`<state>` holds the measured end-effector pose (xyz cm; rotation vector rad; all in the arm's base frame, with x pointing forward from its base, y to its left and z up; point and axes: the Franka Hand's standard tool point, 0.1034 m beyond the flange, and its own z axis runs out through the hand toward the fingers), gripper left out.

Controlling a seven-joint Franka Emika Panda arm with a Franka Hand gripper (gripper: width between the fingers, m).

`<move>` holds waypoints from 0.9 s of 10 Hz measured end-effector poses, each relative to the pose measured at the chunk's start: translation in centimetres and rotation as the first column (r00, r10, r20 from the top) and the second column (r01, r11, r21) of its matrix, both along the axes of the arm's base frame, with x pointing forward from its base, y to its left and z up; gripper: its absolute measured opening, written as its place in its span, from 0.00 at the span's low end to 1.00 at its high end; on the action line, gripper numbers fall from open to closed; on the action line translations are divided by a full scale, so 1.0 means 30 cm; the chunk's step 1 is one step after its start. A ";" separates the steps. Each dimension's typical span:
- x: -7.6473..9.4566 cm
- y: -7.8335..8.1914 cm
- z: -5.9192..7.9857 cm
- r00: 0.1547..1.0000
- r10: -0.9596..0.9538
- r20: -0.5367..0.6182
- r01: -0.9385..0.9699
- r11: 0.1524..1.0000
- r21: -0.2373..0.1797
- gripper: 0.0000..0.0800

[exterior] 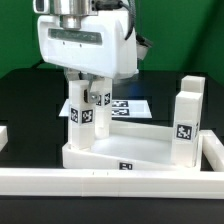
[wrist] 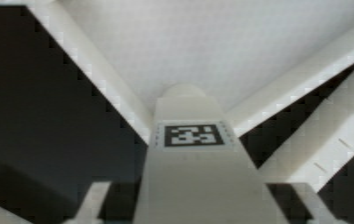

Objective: Assemble desk

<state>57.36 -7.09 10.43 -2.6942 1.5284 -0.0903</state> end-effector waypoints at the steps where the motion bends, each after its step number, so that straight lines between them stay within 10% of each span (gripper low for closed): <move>1: 0.001 0.001 0.000 0.996 -0.088 0.001 0.088 0.996 0.006 0.37; 4: 0.002 0.003 -0.001 0.987 -0.162 0.001 0.162 0.987 0.011 0.38; 7: -0.001 0.005 -0.001 0.999 -0.034 -0.007 0.034 0.999 0.000 0.77; 9: 0.005 0.009 0.007 0.986 0.168 -0.016 -0.168 0.986 -0.013 0.80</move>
Offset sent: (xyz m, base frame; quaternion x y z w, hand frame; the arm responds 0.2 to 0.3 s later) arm 0.0000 0.0000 0.0000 0.0000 0.0000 0.1296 0.9916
